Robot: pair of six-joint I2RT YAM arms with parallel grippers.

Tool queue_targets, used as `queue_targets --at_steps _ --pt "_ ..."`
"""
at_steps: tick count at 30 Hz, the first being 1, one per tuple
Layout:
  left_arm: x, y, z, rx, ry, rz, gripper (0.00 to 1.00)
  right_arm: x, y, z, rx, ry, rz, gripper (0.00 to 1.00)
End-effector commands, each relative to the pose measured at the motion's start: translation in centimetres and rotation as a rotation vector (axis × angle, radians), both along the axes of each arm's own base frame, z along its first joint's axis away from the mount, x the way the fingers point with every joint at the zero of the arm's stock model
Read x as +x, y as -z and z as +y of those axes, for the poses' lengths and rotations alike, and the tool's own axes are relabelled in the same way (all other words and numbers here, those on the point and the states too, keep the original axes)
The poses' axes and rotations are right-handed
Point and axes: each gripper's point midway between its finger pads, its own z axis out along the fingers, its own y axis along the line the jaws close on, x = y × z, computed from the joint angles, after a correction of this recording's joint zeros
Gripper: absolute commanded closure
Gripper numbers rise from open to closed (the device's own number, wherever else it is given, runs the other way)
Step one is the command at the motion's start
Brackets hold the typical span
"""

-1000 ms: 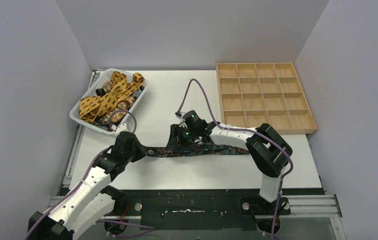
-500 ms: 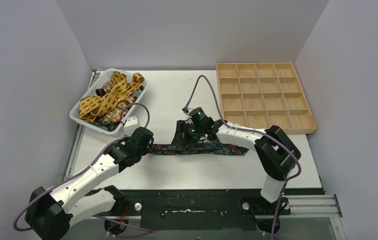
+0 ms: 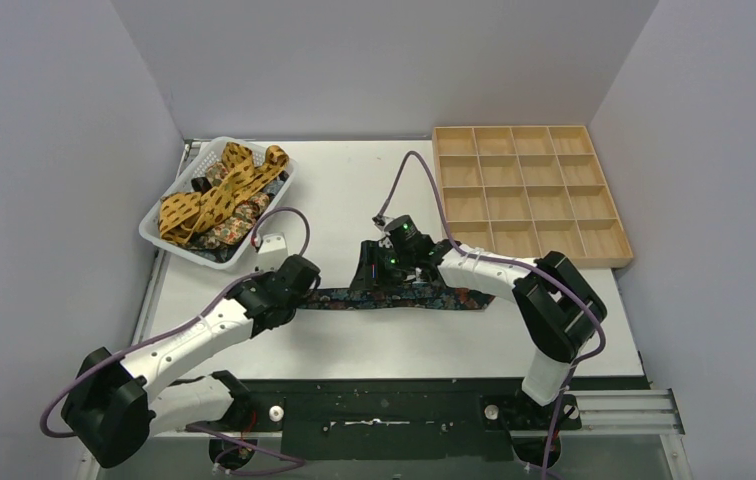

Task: Roll the ties
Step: Roll the tie at the center of the board.

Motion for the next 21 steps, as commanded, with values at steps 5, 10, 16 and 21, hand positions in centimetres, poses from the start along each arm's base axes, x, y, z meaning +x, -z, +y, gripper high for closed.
queue_targets --at_steps 5,10,16,21 --pt "2.5 -2.2 -1.6 0.046 0.004 -0.113 0.96 0.6 -2.3 -0.5 0.043 0.015 -0.055 0.51" --pt "2.9 -2.0 -2.3 0.108 0.020 -0.130 0.96 0.9 -2.4 -1.2 0.042 0.043 -0.057 0.51" --pt "3.2 -1.8 -3.7 0.179 0.056 -0.139 0.96 2.0 -3.1 -3.0 0.039 0.124 -0.089 0.49" --pt "3.2 -1.0 -4.9 0.223 0.099 -0.121 0.96 2.9 -3.8 -4.7 0.044 0.190 -0.101 0.47"
